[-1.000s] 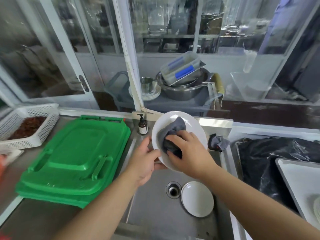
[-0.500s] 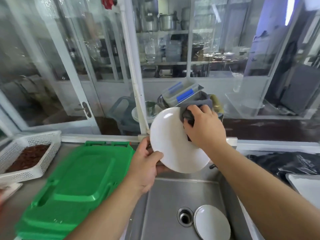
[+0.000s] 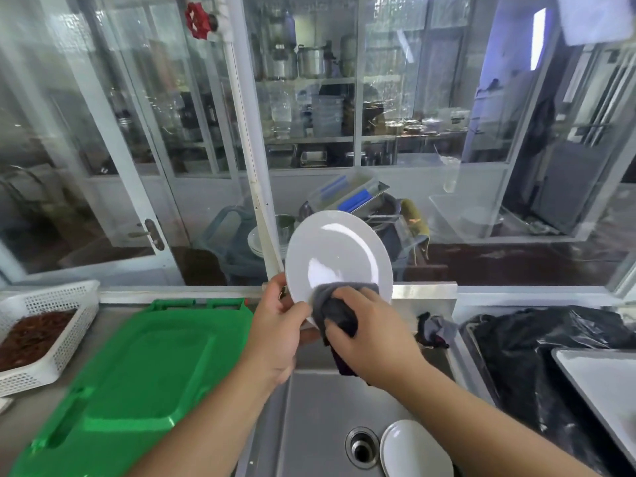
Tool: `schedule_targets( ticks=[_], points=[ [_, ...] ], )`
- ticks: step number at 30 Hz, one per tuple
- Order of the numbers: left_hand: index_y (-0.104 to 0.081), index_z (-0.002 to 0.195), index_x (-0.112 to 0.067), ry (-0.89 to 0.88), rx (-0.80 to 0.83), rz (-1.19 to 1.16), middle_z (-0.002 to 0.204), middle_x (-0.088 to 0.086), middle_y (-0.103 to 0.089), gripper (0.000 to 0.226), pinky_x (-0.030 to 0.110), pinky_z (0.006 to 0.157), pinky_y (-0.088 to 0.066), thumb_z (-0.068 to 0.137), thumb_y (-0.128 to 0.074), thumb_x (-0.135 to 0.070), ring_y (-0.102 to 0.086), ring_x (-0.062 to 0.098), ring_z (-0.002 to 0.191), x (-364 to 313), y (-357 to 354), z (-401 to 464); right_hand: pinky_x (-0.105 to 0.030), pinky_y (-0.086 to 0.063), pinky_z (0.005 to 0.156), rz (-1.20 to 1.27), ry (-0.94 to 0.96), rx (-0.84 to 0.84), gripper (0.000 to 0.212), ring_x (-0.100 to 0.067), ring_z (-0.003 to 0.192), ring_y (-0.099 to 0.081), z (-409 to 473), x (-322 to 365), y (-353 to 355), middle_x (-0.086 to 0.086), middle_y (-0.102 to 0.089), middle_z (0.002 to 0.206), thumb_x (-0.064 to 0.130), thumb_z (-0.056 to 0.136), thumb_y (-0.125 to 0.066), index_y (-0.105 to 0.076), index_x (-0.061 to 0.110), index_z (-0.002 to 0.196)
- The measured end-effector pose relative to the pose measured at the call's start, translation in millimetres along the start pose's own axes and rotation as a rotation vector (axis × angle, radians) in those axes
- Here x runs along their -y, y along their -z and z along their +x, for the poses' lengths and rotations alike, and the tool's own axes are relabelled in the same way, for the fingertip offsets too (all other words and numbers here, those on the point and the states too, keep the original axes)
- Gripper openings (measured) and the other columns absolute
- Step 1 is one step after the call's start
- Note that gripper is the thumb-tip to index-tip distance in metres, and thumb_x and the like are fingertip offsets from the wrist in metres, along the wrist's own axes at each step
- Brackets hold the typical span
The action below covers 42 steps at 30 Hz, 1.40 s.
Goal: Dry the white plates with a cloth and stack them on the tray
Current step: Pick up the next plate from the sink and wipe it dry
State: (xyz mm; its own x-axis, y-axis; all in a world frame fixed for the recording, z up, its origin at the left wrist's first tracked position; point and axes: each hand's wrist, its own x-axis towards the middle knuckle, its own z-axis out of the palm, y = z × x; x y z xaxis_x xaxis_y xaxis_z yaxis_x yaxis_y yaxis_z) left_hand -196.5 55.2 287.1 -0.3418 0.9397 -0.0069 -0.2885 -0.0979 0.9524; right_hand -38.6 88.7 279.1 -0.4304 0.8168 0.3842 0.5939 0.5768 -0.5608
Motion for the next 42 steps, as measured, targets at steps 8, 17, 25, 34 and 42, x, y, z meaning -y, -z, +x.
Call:
schedule_targets(
  ticks=[8,17,25,34,42],
  points=[
    [-0.061,0.121,-0.022,0.014,0.079,-0.021,0.105,0.016,-0.077,0.052,0.042,0.065,-0.063,0.095,-0.044,0.019,-0.076,0.029,0.089,6,-15,-24,-0.033,-0.054,0.074,-0.06,0.227,-0.166,0.036,-0.028,0.089,-0.066,63,19,39,-0.007,-0.069,0.111,0.027,0.088,-0.074,-0.072,0.02,0.123],
    [-0.058,0.118,-0.017,-0.096,0.026,-0.143,0.096,0.006,-0.077,0.045,0.041,0.061,-0.063,0.095,-0.046,0.019,-0.075,0.026,0.088,-19,-19,-35,-0.049,-0.049,0.094,-0.317,-0.04,-0.36,0.043,-0.04,0.112,-0.055,102,-1,74,-0.009,-0.061,0.122,0.05,0.091,-0.068,-0.065,0.03,0.129],
    [-0.056,0.122,-0.018,-0.118,-0.007,-0.166,0.092,-0.003,-0.078,0.049,0.044,0.069,-0.065,0.094,-0.048,0.021,-0.074,0.026,0.097,-24,-25,-41,-0.027,-0.057,0.057,0.446,-0.449,-0.311,0.034,-0.011,0.082,-0.068,71,-31,72,0.014,-0.068,0.094,0.049,0.082,-0.077,-0.061,0.039,0.11],
    [-0.059,0.116,-0.03,-0.18,0.01,-0.14,0.107,0.003,-0.076,0.053,0.046,0.075,-0.064,0.077,-0.06,0.006,-0.073,0.022,0.105,-1,-35,-31,-0.04,-0.062,0.064,1.39,-0.839,-0.406,0.041,-0.032,0.085,-0.077,31,-40,23,-0.011,-0.078,0.109,0.024,0.087,-0.086,-0.068,0.024,0.123],
    [-0.054,0.127,-0.055,-0.193,0.147,0.01,0.122,-0.009,-0.073,0.075,0.037,0.083,-0.062,0.068,-0.078,-0.016,-0.071,0.012,0.11,0,-35,-27,-0.037,-0.06,0.056,1.214,-0.693,-0.438,0.029,-0.022,0.061,-0.072,39,-42,56,-0.009,-0.077,0.084,0.012,0.086,-0.084,-0.071,0.02,0.111]
  ],
)
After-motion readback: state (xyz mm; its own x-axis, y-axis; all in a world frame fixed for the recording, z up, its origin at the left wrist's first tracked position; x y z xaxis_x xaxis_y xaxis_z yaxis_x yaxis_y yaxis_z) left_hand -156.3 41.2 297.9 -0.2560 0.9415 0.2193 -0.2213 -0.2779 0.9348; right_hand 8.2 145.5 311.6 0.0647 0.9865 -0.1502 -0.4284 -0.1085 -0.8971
